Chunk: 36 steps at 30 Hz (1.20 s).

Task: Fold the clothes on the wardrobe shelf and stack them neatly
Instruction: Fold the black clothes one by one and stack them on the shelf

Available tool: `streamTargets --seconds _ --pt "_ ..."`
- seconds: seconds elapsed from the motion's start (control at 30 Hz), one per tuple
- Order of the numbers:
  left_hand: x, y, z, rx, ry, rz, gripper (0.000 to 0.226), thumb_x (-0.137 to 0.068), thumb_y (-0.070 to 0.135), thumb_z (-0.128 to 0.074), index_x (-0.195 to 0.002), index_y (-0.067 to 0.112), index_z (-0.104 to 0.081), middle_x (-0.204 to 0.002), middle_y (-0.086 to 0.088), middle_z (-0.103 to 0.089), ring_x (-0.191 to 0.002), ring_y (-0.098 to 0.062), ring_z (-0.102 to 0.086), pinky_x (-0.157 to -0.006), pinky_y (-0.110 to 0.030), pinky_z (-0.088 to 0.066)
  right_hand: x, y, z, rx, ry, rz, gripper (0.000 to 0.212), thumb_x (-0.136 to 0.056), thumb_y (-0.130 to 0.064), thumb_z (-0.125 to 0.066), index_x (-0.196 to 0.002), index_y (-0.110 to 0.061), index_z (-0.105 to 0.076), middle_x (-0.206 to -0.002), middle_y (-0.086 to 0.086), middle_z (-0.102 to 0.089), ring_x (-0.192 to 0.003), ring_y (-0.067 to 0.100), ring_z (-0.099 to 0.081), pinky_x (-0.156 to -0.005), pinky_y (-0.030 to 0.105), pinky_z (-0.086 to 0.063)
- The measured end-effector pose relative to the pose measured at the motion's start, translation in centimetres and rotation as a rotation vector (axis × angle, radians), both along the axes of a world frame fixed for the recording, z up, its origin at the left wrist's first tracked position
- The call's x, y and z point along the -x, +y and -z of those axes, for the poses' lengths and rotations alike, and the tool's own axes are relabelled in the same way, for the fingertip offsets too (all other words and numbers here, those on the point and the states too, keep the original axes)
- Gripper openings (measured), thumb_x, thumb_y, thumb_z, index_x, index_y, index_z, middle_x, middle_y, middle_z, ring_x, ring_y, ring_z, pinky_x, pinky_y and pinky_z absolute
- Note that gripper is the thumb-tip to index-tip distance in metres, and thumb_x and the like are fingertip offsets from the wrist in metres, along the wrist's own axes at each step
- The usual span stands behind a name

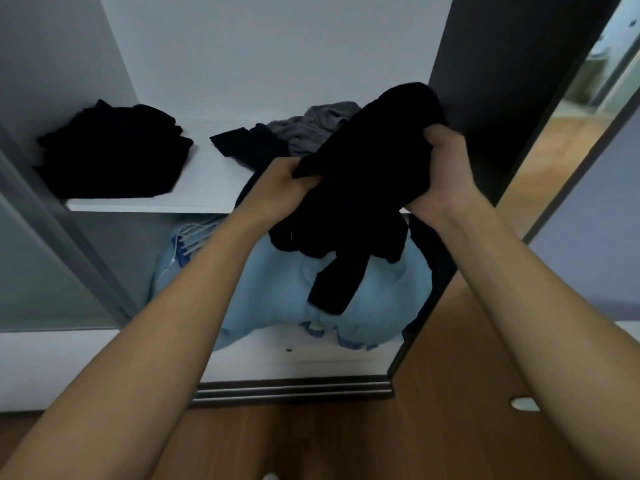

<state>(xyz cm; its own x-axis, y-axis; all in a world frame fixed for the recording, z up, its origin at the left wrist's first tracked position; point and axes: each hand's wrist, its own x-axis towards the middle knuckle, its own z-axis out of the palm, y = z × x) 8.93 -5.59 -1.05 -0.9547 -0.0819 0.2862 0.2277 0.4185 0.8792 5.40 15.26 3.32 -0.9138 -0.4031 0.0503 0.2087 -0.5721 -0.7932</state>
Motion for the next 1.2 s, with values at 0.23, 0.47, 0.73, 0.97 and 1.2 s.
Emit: streamTargets --seconds 0.23,0.47,0.73,0.97,1.2 --pt "-5.5 7.2 2.5 -0.22 -0.154 -0.142 0.021 -0.088 0.023 -0.063 -0.069 0.022 -0.073 -0.071 0.003 -0.073 -0.071 -0.015 -0.071 -0.069 -0.027 -0.054 -2.0 10.1 6.2 -0.245 -0.151 -0.069 0.027 -0.093 -0.022 -0.055 -0.091 -0.008 -0.078 -0.083 0.007 -0.073 -0.069 0.022 -0.073 -0.065 0.031 -0.061" --pt "-10.0 8.6 4.0 -0.15 -0.266 -0.295 0.02 -0.09 0.016 -0.06 -0.081 0.016 -0.077 -0.08 0.003 -0.078 -0.076 -0.01 -0.074 -0.063 -0.018 -0.055 -4.3 12.8 10.2 -0.493 -0.206 -0.128 0.027 -0.076 -0.025 -0.071 -0.095 -0.008 -0.08 -0.092 0.014 -0.078 -0.077 0.027 -0.076 -0.064 0.036 -0.06" --pt "-13.0 7.2 4.1 -0.258 -0.426 -0.339 0.01 -0.086 0.016 -0.071 -0.079 0.012 -0.077 -0.082 -0.01 -0.078 -0.074 -0.021 -0.076 -0.056 -0.024 -0.058 -5.6 14.2 12.0 -0.856 0.105 -0.097 0.03 -0.075 -0.037 -0.081 -0.098 -0.019 -0.075 -0.085 0.001 -0.079 -0.075 0.016 -0.076 -0.057 0.02 -0.056" --pt "-14.1 7.7 3.2 -0.183 -0.402 -0.172 0.023 -0.084 0.01 -0.069 -0.064 0.016 -0.076 -0.075 -0.009 -0.076 -0.07 -0.02 -0.075 -0.062 -0.028 -0.06 -9.1 9.5 13.3 -1.098 0.587 -0.156 0.014 -0.082 -0.007 -0.069 -0.085 0.005 -0.061 -0.072 0.002 -0.059 -0.063 0.01 -0.055 -0.054 0.015 -0.041" --pt "-16.1 3.0 5.4 0.069 -0.42 -0.273 0.025 -0.083 0.018 -0.079 -0.102 0.001 -0.075 -0.097 -0.016 -0.076 -0.086 -0.027 -0.073 -0.086 -0.039 -0.058 -12.7 4.1 12.4 -0.71 0.4 0.251 0.035 -0.089 -0.011 -0.054 -0.087 -0.043 -0.067 -0.081 -0.022 -0.071 -0.079 -0.007 -0.065 -0.075 0.012 -0.05"
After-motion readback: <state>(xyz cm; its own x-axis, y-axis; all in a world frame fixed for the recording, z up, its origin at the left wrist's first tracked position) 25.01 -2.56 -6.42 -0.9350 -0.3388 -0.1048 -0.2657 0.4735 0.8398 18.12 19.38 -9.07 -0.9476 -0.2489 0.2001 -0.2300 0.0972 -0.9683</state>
